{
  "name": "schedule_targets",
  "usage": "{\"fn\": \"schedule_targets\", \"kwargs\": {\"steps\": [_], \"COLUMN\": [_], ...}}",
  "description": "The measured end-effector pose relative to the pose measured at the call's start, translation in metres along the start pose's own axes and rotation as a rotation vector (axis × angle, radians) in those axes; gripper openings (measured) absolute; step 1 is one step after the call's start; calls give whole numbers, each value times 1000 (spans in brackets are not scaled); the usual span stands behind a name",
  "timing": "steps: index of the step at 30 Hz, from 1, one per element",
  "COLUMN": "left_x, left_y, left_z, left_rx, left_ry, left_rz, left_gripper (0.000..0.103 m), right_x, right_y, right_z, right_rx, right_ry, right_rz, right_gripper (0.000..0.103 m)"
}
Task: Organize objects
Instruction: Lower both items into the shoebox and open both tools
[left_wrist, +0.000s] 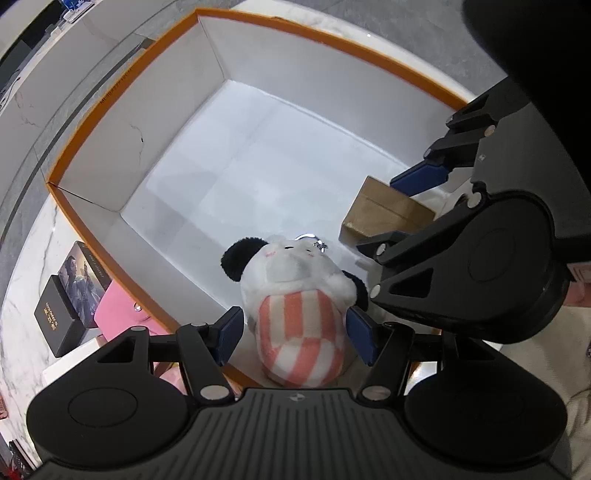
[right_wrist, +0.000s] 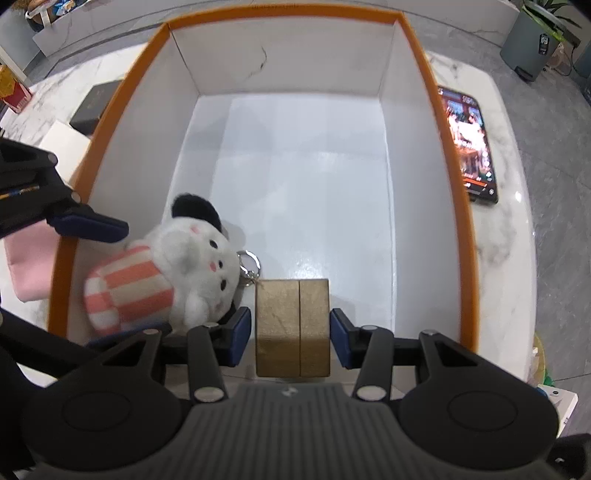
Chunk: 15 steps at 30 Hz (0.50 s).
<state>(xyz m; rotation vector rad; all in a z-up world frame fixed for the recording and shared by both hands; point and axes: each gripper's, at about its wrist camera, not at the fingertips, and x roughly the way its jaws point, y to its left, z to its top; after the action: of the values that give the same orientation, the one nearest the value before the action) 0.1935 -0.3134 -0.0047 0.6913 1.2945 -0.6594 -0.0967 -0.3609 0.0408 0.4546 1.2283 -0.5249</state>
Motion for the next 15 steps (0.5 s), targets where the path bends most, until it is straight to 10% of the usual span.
{"fn": "schedule_targets", "kwargs": {"steps": [15], "left_x": [-55], "left_y": [3], "left_z": [-17], "left_rx": [-4], "left_ry": [-77], "left_rz": [25], "left_gripper": [73], "right_x": [-63], "right_y": [16], "right_z": [4], "right_rx": [-23], "right_ry": [-66], "right_rz": [-46], "right_gripper": [49]}}
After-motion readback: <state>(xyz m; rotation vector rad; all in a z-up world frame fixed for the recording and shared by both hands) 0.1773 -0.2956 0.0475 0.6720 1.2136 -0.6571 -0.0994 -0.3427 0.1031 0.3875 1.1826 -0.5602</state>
